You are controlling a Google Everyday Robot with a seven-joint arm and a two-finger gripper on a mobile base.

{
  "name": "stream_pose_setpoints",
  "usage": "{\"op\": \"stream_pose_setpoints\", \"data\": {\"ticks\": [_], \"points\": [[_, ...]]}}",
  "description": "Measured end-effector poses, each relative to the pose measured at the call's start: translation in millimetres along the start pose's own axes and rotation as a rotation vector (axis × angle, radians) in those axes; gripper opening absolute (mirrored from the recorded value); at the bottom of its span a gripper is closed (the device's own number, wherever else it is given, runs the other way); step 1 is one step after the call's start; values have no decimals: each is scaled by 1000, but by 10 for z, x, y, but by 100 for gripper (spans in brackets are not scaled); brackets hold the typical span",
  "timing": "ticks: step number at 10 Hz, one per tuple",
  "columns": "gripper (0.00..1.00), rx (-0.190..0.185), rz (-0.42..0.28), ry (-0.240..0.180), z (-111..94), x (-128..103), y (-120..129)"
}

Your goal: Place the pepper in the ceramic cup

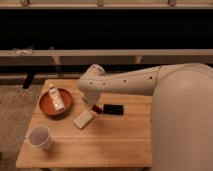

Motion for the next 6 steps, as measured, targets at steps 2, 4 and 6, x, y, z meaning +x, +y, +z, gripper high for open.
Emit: {"op": "stream_pose_setpoints", "data": {"ticks": [2,4,6], "points": [[0,-32,-111,-59,-39,-387,260],[0,-99,-233,-126,-82,-703,686],[0,-147,-258,-154,-120,-773,859]]}}
